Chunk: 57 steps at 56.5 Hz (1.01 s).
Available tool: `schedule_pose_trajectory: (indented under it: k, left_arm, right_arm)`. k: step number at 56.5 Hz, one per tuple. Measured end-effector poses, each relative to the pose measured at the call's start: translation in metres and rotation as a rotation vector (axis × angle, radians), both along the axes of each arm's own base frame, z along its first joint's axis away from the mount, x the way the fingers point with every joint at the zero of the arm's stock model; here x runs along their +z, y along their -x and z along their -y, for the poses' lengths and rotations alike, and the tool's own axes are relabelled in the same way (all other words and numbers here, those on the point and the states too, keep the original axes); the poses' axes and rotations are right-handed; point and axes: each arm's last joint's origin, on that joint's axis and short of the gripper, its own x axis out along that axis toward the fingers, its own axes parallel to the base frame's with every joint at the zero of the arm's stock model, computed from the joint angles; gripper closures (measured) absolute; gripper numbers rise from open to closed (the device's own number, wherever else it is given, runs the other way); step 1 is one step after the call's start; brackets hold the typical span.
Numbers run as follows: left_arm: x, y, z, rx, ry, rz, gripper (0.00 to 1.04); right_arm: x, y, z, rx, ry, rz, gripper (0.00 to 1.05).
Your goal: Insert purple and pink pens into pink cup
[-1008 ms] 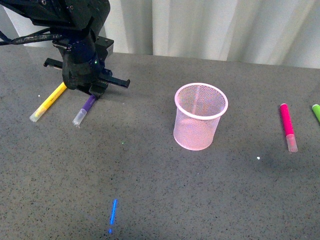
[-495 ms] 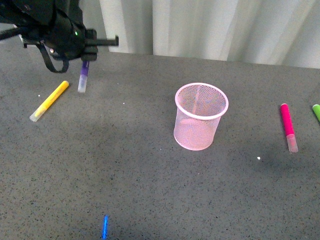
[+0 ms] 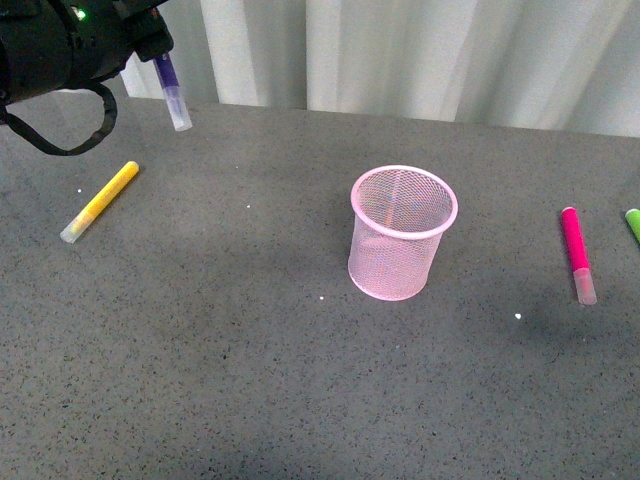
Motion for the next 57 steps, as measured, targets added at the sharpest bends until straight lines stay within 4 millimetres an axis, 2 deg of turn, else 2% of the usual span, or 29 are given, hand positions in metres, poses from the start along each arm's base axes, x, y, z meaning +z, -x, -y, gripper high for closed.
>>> schedule_pose_trajectory:
  k: [5,10,16,29,42,57]
  left_arm:
    - [0.001,0.007,0.013,-0.003,0.036,0.059,0.93]
    - [0.006,0.013,0.035,-0.042,0.097,0.137,0.93]
    - [0.001,0.02,0.062,-0.094,0.155,0.177,0.93]
    - [-0.004,0.033,0.093,-0.183,0.223,0.247,0.93]
    - [-0.018,0.045,0.104,-0.212,0.254,0.252,0.93]
    - [-0.02,0.047,0.106,-0.219,0.254,0.248,0.93]
  right_arm:
    - [0.0,0.0,0.0,0.0,0.0,0.0,0.07]
    - [0.0,0.0,0.0,0.0,0.0,0.0,0.07]
    - [0.0,0.0,0.0,0.0,0.0,0.0,0.07]
    - [0.0,0.0,0.0,0.0,0.0,0.0,0.07]
    - [0.0,0.0,0.0,0.0,0.0,0.0,0.07]
    - [0.0,0.0,0.0,0.0,0.0,0.0,0.07]
